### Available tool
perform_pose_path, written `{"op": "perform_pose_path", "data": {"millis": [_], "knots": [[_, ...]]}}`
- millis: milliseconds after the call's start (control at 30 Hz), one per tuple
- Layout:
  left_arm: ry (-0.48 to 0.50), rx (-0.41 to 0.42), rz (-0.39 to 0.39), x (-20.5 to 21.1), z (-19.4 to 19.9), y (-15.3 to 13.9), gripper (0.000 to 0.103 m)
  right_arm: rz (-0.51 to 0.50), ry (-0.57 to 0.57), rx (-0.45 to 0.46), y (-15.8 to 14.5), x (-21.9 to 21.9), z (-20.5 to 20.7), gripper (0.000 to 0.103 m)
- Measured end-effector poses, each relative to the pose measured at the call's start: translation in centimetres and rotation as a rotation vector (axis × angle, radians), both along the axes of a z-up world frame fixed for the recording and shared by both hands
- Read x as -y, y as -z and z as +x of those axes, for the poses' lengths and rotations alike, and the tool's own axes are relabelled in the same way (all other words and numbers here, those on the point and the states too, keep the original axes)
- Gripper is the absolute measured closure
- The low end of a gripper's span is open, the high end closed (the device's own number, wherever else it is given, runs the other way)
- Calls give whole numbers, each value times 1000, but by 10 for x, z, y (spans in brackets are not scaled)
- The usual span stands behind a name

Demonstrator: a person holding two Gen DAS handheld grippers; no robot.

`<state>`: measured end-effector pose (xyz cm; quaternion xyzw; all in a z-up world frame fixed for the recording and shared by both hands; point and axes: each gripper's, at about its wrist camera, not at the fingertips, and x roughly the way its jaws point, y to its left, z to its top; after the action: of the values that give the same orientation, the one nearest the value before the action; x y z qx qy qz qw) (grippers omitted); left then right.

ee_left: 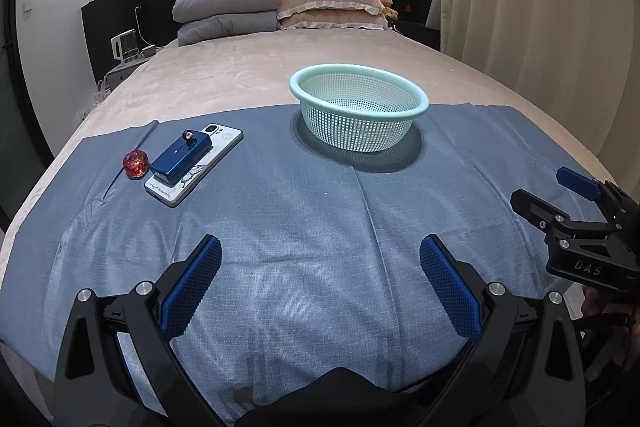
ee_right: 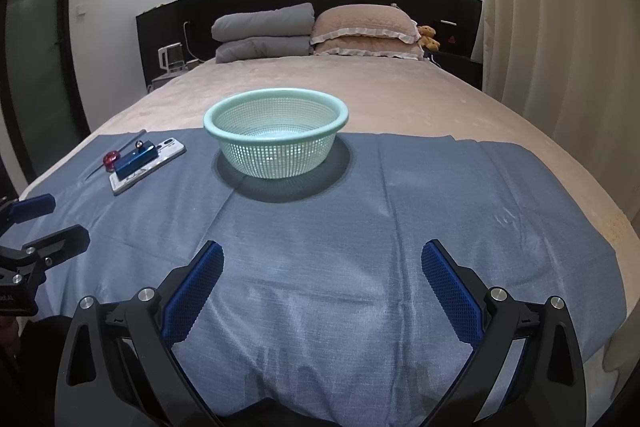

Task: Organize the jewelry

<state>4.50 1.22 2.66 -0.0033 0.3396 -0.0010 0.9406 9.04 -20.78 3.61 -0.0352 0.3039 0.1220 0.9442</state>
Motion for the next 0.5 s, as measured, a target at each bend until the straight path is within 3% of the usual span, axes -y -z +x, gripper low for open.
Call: {"op": "perform_pose_path", "data": {"millis": [500], "knots": [[13, 4, -8, -1, -2, -1, 6, 18, 8, -14, 1, 7, 2, 8]]}}
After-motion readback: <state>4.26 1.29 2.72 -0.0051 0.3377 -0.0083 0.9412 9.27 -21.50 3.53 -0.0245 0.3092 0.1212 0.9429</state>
